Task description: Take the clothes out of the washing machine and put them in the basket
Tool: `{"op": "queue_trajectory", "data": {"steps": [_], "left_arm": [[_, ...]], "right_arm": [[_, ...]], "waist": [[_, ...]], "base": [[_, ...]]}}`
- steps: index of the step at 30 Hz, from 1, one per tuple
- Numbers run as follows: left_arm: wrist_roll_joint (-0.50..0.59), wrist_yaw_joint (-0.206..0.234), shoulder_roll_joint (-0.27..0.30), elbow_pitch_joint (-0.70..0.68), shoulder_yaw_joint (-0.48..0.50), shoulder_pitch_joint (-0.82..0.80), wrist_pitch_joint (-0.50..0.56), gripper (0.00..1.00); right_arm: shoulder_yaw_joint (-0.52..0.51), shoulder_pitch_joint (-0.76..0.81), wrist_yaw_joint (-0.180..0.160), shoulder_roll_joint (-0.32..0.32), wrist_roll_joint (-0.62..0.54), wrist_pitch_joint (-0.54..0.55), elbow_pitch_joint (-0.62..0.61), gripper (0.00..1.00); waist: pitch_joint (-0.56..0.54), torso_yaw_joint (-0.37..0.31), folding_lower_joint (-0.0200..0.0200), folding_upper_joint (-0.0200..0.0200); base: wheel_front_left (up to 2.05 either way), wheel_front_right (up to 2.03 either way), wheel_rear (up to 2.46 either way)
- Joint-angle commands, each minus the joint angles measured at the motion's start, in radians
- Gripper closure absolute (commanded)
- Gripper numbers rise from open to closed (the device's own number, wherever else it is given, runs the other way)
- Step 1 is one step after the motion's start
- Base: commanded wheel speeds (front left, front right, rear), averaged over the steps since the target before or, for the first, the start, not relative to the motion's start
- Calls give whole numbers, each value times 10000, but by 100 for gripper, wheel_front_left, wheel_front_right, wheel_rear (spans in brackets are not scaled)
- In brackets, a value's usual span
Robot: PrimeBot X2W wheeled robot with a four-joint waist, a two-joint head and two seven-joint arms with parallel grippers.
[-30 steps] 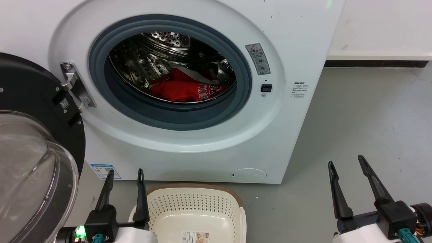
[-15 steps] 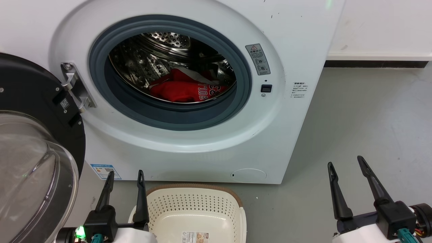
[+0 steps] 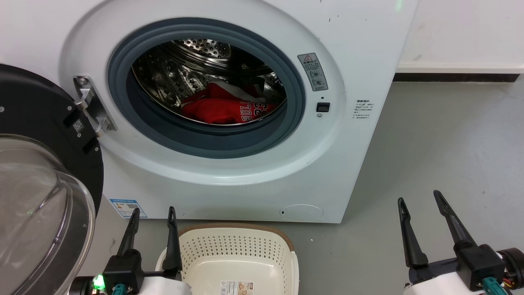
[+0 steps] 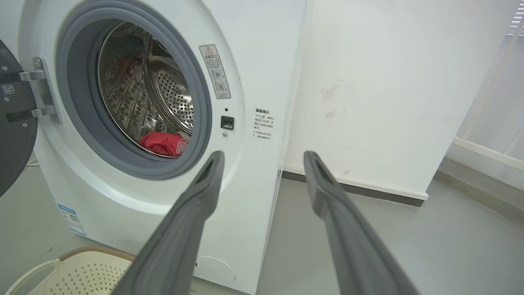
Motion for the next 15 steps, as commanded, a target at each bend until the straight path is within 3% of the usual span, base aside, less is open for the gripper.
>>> {"op": "queue_trajectory", "data": {"steps": [1, 15], "left_arm": [[-9, 46, -20, 18, 2, 89, -28, 0], [-42, 1, -18, 214, 157, -513, -28, 0]], "right_arm": [[-4, 135, -7, 16, 8, -25, 21, 0], [67, -56, -7, 17, 19, -23, 17, 0]], "waist": [[6, 2, 0, 0], [207, -137, 0, 0]], "base": [[0, 0, 0], [0, 0, 0]]}}
